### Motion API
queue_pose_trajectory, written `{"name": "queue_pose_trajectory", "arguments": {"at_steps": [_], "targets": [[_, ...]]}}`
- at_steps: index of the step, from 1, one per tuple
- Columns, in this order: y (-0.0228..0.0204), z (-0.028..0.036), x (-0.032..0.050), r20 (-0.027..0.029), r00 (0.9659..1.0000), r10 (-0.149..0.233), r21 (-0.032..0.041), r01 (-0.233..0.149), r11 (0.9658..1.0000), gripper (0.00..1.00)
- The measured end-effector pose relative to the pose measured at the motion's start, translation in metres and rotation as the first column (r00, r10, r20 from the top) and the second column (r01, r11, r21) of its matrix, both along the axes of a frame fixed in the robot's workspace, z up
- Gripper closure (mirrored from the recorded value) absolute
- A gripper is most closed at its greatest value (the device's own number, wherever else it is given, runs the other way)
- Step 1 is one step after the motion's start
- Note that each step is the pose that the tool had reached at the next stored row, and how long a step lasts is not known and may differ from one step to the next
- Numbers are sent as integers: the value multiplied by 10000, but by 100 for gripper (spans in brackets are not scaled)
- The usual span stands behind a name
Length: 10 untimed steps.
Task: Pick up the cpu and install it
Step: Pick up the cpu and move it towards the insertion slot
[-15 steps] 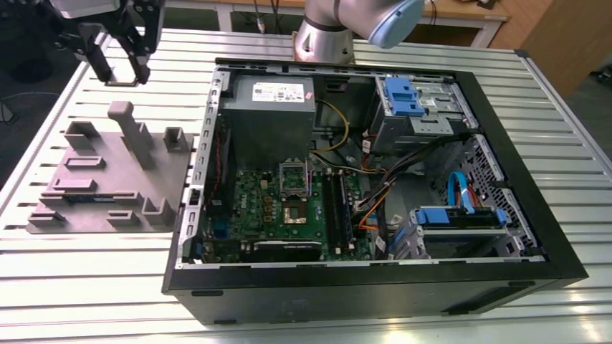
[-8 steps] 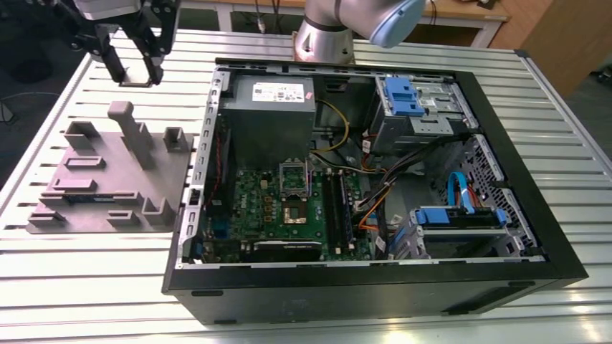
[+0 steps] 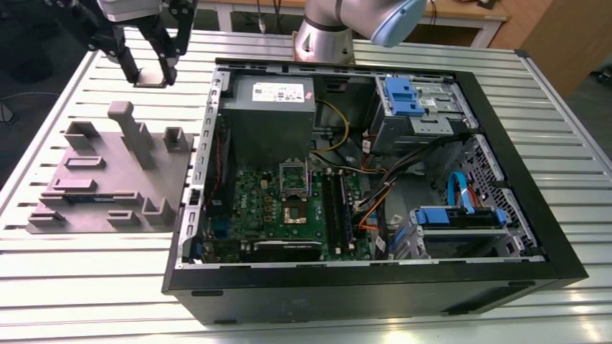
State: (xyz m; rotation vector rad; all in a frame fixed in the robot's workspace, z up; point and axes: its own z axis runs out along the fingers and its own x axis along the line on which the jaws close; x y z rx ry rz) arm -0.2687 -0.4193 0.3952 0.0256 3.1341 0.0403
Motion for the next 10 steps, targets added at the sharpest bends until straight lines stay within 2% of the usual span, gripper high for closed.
{"name": "queue_pose_trajectory", "arguments": {"at_steps": [3,7,10], "targets": [[-2,-2,54,1,10000,0,0,0,10000,53],[-51,-13,74,1,10000,-3,1,3,10000,53],[-56,-15,98,0,10000,-2,0,2,10000,53]]}}
